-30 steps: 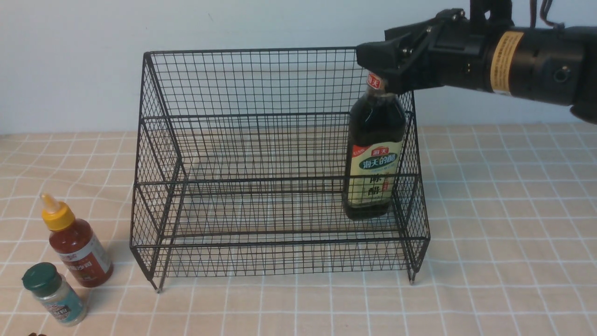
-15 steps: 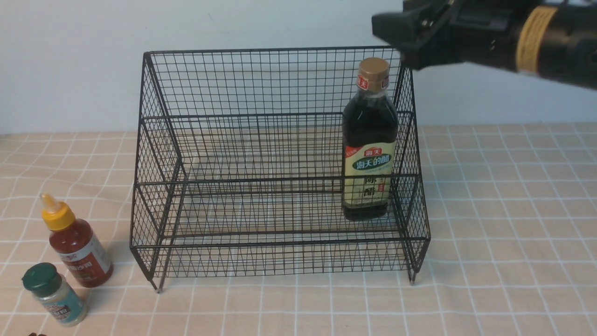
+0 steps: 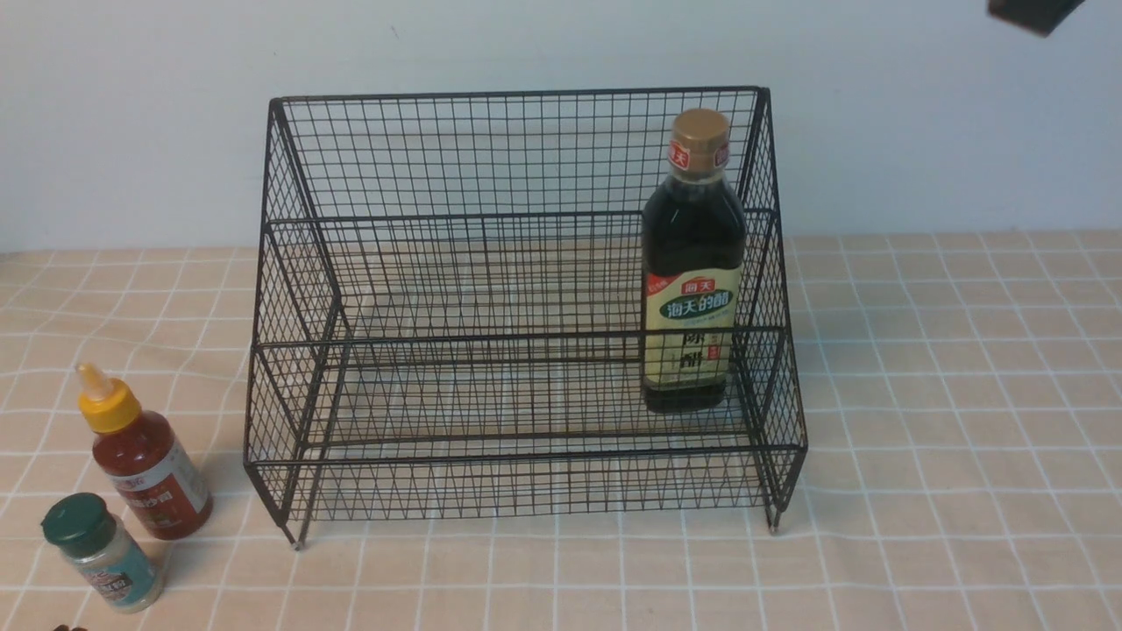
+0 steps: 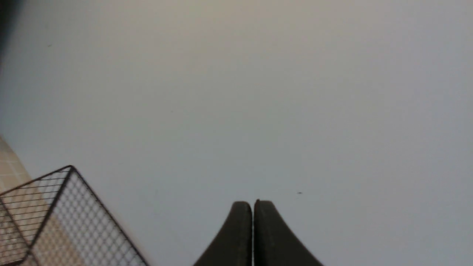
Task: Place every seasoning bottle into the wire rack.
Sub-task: Use the left arm to grab the condiment bottle farthest to it
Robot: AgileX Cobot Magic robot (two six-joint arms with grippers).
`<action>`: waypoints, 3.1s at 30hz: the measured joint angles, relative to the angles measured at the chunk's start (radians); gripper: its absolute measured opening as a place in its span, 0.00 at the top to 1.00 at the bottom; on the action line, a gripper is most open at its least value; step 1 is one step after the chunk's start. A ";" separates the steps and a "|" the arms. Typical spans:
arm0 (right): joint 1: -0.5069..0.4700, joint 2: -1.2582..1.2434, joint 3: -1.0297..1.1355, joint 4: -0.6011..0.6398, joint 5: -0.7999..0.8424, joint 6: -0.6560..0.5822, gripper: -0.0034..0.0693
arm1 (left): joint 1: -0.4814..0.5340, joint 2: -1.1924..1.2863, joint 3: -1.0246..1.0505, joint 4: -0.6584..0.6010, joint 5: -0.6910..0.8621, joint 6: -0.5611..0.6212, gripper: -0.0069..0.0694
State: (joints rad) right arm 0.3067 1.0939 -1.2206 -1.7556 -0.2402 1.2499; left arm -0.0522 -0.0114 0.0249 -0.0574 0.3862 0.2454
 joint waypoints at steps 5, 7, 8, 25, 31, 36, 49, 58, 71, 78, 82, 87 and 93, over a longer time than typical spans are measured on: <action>0.000 -0.024 0.000 0.000 0.173 -0.301 0.97 | 0.000 0.000 0.000 0.000 0.000 0.000 0.92; 0.000 -0.024 0.000 0.007 0.291 -0.434 0.97 | 0.000 0.000 0.000 0.000 0.000 0.000 0.92; 0.000 -0.023 0.000 0.012 0.329 -0.465 0.97 | 0.000 0.000 0.000 0.000 0.000 0.000 0.92; -0.006 -0.024 0.000 1.668 1.199 -1.165 0.97 | 0.000 0.000 0.000 0.000 0.000 0.000 0.92; -0.006 -0.107 0.000 2.010 1.191 -1.437 0.97 | 0.000 0.000 0.000 0.000 0.000 0.000 0.92; -0.006 -0.273 0.039 2.061 1.107 -1.480 0.97 | 0.000 0.000 0.000 0.000 0.000 0.000 0.92; -0.006 -0.779 0.504 2.196 0.726 -1.437 0.97 | 0.000 0.000 0.000 0.000 0.000 0.000 0.92; -0.006 -0.880 0.561 2.203 0.760 -1.443 0.97 | 0.000 0.000 0.000 0.000 0.000 0.000 0.92; -0.024 -0.897 0.694 1.970 0.728 -1.449 0.97 | 0.000 0.000 0.000 0.000 0.000 0.000 0.92; -0.307 -0.960 0.937 1.969 0.659 -1.448 0.97 | 0.000 0.000 0.000 0.000 0.000 0.000 0.92; -0.373 -1.029 1.071 1.971 0.656 -1.448 0.97 | 0.000 0.000 0.000 0.000 0.000 0.000 0.92; -0.377 -1.100 1.226 1.971 0.662 -1.448 0.97 | 0.000 0.000 0.000 0.000 0.000 0.000 0.92; -0.377 -1.106 1.236 1.977 0.650 -1.447 0.97 | 0.000 0.000 0.000 0.000 0.000 0.000 0.92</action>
State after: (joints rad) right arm -0.0699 -0.0117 0.0150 0.2213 0.4100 -0.1968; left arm -0.0522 -0.0114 0.0249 -0.0574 0.3862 0.2454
